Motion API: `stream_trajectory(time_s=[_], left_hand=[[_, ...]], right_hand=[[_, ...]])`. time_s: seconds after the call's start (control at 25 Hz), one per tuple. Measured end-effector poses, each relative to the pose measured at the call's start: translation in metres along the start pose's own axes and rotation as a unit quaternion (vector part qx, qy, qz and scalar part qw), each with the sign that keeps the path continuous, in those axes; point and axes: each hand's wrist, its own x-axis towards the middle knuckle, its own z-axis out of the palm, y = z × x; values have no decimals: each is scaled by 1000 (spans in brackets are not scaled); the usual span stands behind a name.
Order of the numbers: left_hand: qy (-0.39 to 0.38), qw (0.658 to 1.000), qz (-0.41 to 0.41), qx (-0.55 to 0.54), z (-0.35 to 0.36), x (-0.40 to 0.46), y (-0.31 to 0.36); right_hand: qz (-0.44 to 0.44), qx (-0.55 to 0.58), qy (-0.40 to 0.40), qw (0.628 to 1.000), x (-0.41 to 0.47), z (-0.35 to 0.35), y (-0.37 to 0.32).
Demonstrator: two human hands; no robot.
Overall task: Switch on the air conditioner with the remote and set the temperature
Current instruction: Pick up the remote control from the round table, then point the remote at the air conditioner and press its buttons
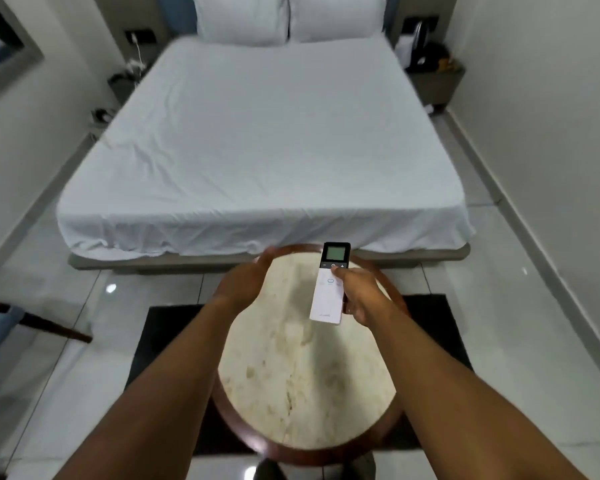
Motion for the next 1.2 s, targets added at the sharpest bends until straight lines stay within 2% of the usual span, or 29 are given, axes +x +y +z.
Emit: stream_trajectory(time_s=[0.2,0.48,0.76,0.92,1.2], left_hand=[[80,978,87,172,-36,0,53],[195,893,289,285,-71,-17,204],[307,792,451,275,-92,-44,335],[328,743,524,255,-96,-69,403],[397,672,593,199,-94,-110,495]], right_hand=[[-82,31,60,994,-49,-31,-93],[-233,63,118,963,-131,-81,-218],[-329,77,183,923,-216,-142,-304],[-364,90,227,899,-269,-175,-339],[-422,105,310,846,-364,-236,-379]])
